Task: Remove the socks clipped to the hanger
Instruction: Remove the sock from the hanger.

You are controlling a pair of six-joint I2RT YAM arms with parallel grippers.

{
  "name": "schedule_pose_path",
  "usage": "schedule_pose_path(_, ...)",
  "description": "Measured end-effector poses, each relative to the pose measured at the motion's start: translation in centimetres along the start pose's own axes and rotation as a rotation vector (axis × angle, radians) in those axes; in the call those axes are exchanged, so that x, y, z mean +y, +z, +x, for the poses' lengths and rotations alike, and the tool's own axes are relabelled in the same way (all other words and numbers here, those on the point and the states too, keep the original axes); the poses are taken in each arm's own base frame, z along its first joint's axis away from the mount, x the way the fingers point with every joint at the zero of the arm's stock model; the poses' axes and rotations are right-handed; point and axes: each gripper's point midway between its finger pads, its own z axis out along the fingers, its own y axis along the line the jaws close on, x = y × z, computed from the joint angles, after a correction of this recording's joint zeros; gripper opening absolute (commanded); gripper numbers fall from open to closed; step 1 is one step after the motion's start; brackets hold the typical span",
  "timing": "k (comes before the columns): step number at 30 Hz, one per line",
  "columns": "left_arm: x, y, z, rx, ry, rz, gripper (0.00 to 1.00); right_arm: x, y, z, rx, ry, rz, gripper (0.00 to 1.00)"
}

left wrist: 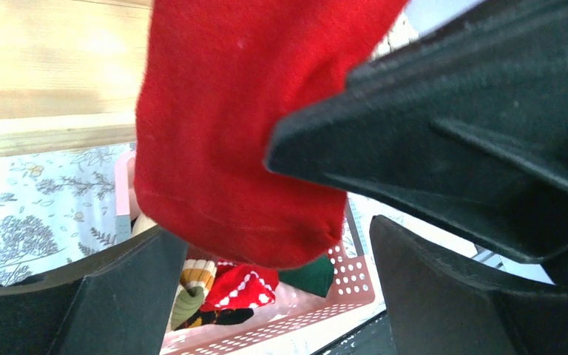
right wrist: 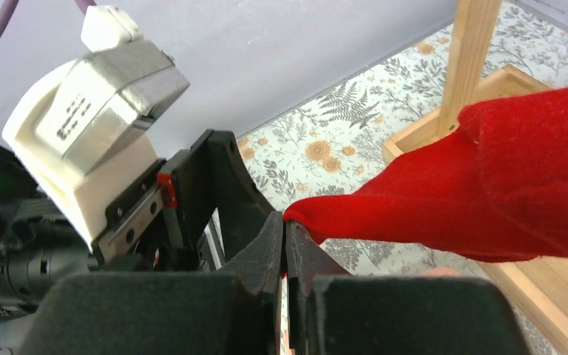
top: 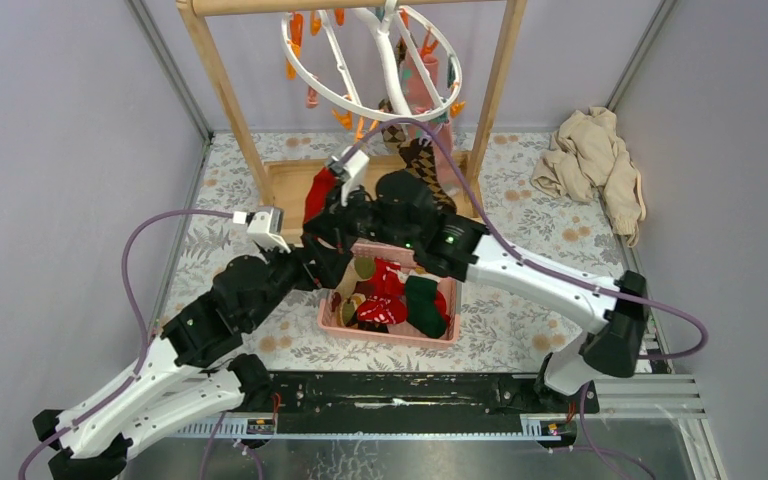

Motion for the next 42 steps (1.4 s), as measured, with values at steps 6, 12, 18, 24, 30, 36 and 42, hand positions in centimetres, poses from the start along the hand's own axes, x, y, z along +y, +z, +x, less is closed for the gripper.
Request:
schedule_pose_path(6,1.6,-1.5,-0.4,-0.027,-0.016,-0.051,0.99,1.0,4.2,-0.7,0.034,-0.019,-0.016,0.00)
schedule_pose_path(12,2.9,-2.3,-0.2,-0.028,-0.019,-0.104,0.99,0.5,8.2,-1.1,0.068,-0.044,-0.006,0.00)
schedule_pose_path(18,3.7,-2.4,0.1,-0.019,-0.011,-0.136,0.99,0.1,11.4,-1.6,0.081,-0.079,0.000,0.03)
schedule_pose_path(24,4.3,-2.6,0.4,-0.011,-0.015,-0.162,0.99,-0.7,13.8,-2.3,0.062,-0.084,-0.007,0.04)
schedule_pose_path(30,4.3,-2.7,0.3,-0.016,-0.029,-0.163,0.99,-3.8,14.1,-1.8,0.073,-0.033,-0.006,0.38)
schedule_pose_path(36,4.3,-2.4,0.6,-0.005,-0.029,-0.173,0.99,-5.9,12.6,3.6,0.172,0.011,0.011,0.63)
schedule_pose_path(42,4.5,-1.7,1.3,0.021,-0.014,-0.194,0.99,-4.5,8.0,4.7,0.189,0.012,-0.015,0.68)
